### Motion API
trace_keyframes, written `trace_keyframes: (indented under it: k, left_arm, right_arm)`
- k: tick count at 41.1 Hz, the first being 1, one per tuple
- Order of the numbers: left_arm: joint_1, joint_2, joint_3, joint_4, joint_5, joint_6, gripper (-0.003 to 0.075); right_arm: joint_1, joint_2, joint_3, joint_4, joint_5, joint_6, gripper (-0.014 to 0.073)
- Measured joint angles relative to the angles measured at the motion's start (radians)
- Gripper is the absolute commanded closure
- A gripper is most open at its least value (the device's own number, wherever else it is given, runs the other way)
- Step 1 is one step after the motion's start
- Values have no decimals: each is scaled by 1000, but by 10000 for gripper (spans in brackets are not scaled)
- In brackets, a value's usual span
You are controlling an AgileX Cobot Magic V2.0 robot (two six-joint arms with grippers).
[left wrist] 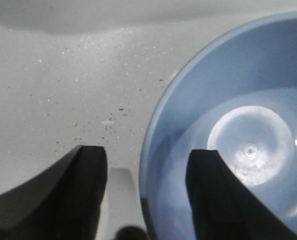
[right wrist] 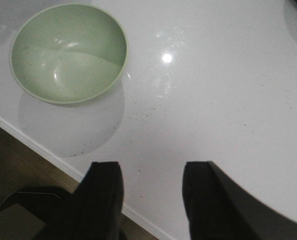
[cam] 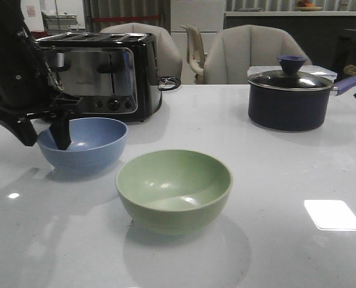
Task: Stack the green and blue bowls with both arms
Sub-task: 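Lower the left gripper onto the rim of the light blue bowl, then grip and lift the blue bowl with the left gripper over the green bowl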
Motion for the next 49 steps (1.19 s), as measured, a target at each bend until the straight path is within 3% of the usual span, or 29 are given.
trace_keyframes:
  k: [9, 18, 27, 37, 49]
  left_arm:
    - [0, 0, -2, 0, 0, 0, 624]
    - [0, -40, -4, -13, 26, 2, 619]
    - [-37, -220, -2, 0, 126, 64, 619]
    - [-172, -359, -2, -77, 240, 130, 619]
    - [-336, -294, -2, -125, 202, 140, 619]
  right_arm:
    - [0, 0, 0, 0, 0, 0, 181]
    - [0, 0, 0, 0, 0, 0, 181]
    - [0, 0, 0, 0, 0, 0, 181]
    - [0, 0, 0, 0, 0, 0, 181]
    - [0, 0, 0, 0, 0, 0, 181]
